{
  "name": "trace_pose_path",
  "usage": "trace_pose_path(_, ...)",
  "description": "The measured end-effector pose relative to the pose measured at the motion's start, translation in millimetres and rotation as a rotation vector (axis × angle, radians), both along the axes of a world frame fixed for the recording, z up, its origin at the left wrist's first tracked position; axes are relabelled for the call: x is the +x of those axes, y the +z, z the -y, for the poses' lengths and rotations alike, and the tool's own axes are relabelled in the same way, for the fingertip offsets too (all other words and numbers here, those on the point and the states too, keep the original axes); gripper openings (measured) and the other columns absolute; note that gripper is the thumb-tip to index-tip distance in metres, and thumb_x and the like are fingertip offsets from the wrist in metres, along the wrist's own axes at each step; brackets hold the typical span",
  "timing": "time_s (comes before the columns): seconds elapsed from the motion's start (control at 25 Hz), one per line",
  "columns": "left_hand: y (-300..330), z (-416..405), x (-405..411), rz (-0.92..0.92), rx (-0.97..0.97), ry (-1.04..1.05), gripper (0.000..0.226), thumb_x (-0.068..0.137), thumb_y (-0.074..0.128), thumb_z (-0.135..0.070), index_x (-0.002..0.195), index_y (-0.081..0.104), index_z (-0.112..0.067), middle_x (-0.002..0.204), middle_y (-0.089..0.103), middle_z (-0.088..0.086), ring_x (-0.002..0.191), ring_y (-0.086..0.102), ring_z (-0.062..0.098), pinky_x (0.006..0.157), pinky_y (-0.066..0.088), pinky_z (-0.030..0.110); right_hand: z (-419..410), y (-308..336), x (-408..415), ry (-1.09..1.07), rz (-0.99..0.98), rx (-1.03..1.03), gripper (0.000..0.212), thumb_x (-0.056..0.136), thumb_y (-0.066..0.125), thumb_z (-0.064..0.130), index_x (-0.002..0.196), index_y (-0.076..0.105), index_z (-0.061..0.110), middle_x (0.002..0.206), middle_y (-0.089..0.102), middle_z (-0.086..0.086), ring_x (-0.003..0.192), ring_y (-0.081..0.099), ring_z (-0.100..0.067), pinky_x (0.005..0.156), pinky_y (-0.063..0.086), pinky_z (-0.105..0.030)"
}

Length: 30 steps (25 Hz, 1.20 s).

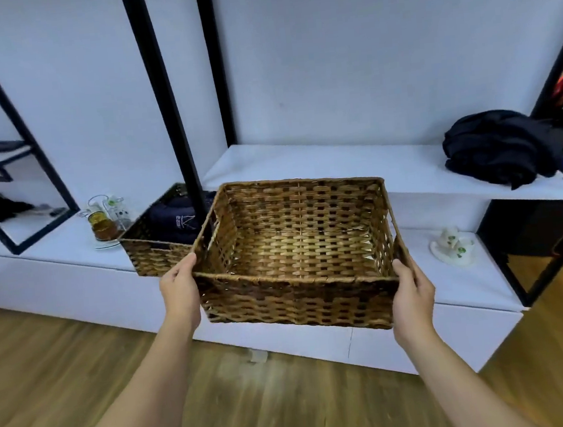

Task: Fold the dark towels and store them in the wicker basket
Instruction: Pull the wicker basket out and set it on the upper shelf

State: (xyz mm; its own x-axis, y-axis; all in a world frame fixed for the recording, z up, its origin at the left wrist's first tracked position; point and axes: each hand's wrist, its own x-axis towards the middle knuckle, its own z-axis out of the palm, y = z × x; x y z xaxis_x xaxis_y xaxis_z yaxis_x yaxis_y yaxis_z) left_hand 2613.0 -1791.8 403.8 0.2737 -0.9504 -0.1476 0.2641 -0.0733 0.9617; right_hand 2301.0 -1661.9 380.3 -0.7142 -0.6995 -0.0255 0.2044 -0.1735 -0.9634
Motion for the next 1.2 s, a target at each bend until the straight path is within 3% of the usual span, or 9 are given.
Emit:
trace_pose_path(0.12, 40.7, -2.7, 0.8, -0.064, -0.063, 0.011, 0.027, 0.101, 0.057, -0.021, 0.118, 0.069, -0.003, 0.097, 0.071, 0.004, 0.096, 0.065, 0.022, 0.094, 0.052, 0.036, 5.0, 34.4, 3.8, 0.036, -0.050, -0.067, 0.035, 0.103, 0.050, 0.027, 0.134, 0.064, 0.025, 0.126, 0.070, 0.012, 0.122, 0.061, -0.009, 0.111, 0.045, -0.042)
trace_pose_path(0.2, 63.1, 2.6, 1.6, -0.085, -0.099, -0.028, 0.026, 0.102, 0.053, -0.028, 0.107, 0.074, -0.013, 0.095, 0.073, 0.003, 0.095, 0.066, 0.025, 0.085, 0.052, 0.036, 14.8, 52.7, 3.3, 0.034, -0.062, -0.095, 0.035, 0.102, 0.051, 0.030, 0.134, 0.064, 0.026, 0.125, 0.070, 0.014, 0.122, 0.061, -0.009, 0.112, 0.045, -0.043)
trace_pose_path(0.4, 100.7, 34.4, 0.3, 0.031, -0.164, -0.090, 0.039, 0.098, 0.049, -0.044, 0.113, 0.075, -0.020, 0.111, 0.075, 0.009, 0.109, 0.069, 0.030, 0.099, 0.052, 0.053, 47.3, 83.9, -7.9, 0.015, -0.036, -0.087, 0.029, 0.098, 0.052, 0.043, 0.120, 0.070, 0.035, 0.120, 0.072, 0.013, 0.119, 0.064, -0.013, 0.109, 0.047, -0.046)
trace_pose_path(0.6, 122.6, 88.8, -20.5, 0.097, -0.179, -0.093, 0.040, 0.102, 0.046, -0.044, 0.116, 0.074, -0.020, 0.112, 0.075, 0.005, 0.110, 0.068, 0.026, 0.092, 0.054, 0.042, 99.0, 102.3, -23.6, -0.027, -0.039, -0.077, 0.029, 0.097, 0.050, 0.046, 0.116, 0.070, 0.036, 0.116, 0.073, 0.010, 0.114, 0.066, -0.017, 0.105, 0.050, -0.048)
trace_pose_path(0.8, 109.5, 166.9, -40.3, 0.073, -0.152, -0.089, 0.039, 0.102, 0.046, -0.043, 0.124, 0.071, -0.022, 0.118, 0.072, 0.003, 0.113, 0.066, 0.023, 0.083, 0.051, 0.034, 174.4, 111.6, -40.9, -0.027, -0.098, -0.061, 0.025, 0.102, 0.048, 0.036, 0.104, 0.073, 0.036, 0.108, 0.075, 0.008, 0.108, 0.068, -0.017, 0.103, 0.052, -0.047)
trace_pose_path(1.0, 115.7, 264.9, -78.9, 0.051, -0.108, -0.099, 0.036, 0.106, 0.045, -0.037, 0.106, 0.073, -0.015, 0.093, 0.076, 0.001, 0.092, 0.070, 0.019, 0.071, 0.049, 0.031, 268.2, 121.5, -66.4, -0.070, -0.154, -0.030, 0.026, 0.102, 0.048, 0.031, 0.095, 0.073, 0.035, 0.098, 0.074, 0.011, 0.100, 0.068, -0.013, 0.098, 0.055, -0.044)
trace_pose_path(1.2, 114.8, 358.1, -110.0, 0.149, -0.116, -0.081, 0.042, 0.108, 0.037, -0.037, 0.101, 0.073, -0.017, 0.092, 0.074, 0.000, 0.090, 0.066, 0.016, 0.071, 0.045, 0.028, 354.4, 115.4, -92.1, -0.071, -0.196, -0.014, 0.032, 0.101, 0.046, 0.037, 0.120, 0.071, 0.034, 0.103, 0.074, 0.011, 0.103, 0.068, -0.013, 0.099, 0.054, -0.047)
